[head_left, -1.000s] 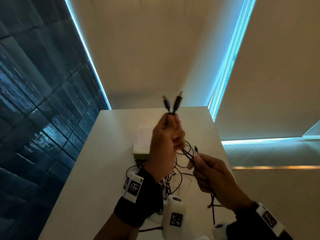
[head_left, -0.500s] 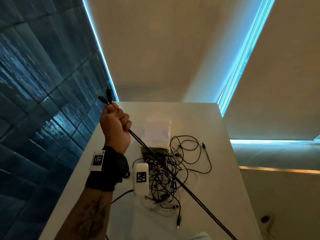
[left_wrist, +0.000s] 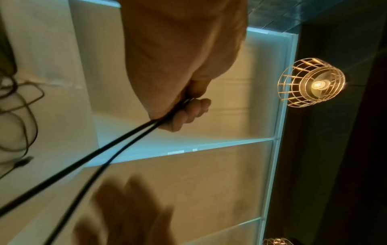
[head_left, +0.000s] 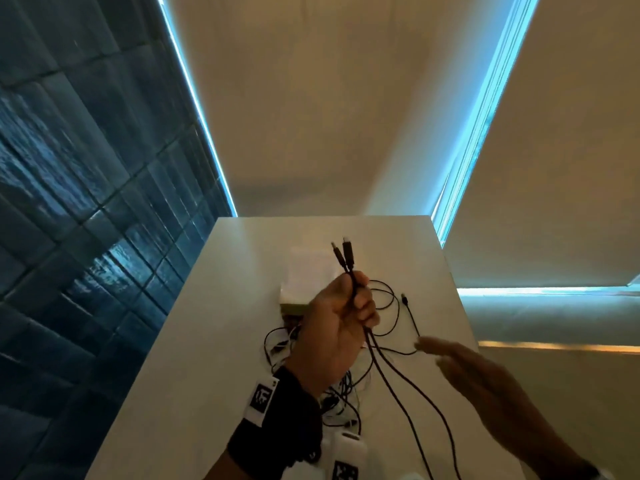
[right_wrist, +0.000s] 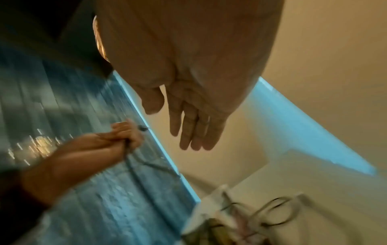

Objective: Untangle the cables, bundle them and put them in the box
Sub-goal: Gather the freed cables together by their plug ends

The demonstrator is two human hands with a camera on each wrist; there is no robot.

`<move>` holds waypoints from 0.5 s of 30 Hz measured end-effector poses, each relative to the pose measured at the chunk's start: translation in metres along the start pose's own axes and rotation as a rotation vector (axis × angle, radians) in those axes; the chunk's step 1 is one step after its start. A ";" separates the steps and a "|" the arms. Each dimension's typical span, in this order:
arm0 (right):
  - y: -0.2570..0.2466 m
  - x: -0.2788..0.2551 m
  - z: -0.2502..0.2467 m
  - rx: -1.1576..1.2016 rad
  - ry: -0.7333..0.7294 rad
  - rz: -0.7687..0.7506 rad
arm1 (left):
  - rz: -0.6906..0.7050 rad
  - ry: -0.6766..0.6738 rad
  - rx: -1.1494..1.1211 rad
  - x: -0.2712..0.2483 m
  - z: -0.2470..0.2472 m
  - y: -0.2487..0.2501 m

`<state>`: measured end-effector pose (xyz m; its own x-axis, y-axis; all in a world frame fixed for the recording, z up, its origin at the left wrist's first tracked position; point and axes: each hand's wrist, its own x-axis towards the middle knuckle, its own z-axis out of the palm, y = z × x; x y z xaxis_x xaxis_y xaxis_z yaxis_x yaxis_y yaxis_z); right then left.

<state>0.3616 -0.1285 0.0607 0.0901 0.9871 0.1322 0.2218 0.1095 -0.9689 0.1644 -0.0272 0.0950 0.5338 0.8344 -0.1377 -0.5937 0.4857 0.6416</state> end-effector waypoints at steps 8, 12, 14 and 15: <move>0.019 -0.004 0.065 0.325 -0.167 0.265 | 0.120 0.037 0.137 0.013 -0.007 0.004; 0.056 -0.036 0.049 0.264 -0.366 0.399 | 0.084 0.127 0.090 0.018 -0.020 -0.002; 0.072 -0.043 0.033 0.276 -0.457 0.442 | 0.051 0.149 0.114 0.016 -0.025 -0.016; 0.078 -0.042 0.023 0.190 -0.511 0.431 | 0.038 0.154 0.126 0.015 -0.027 -0.023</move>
<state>0.3524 -0.1590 -0.0257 -0.3472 0.8730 -0.3425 0.0911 -0.3321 -0.9388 0.1699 -0.0189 0.0583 0.4081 0.8863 -0.2188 -0.5266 0.4243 0.7367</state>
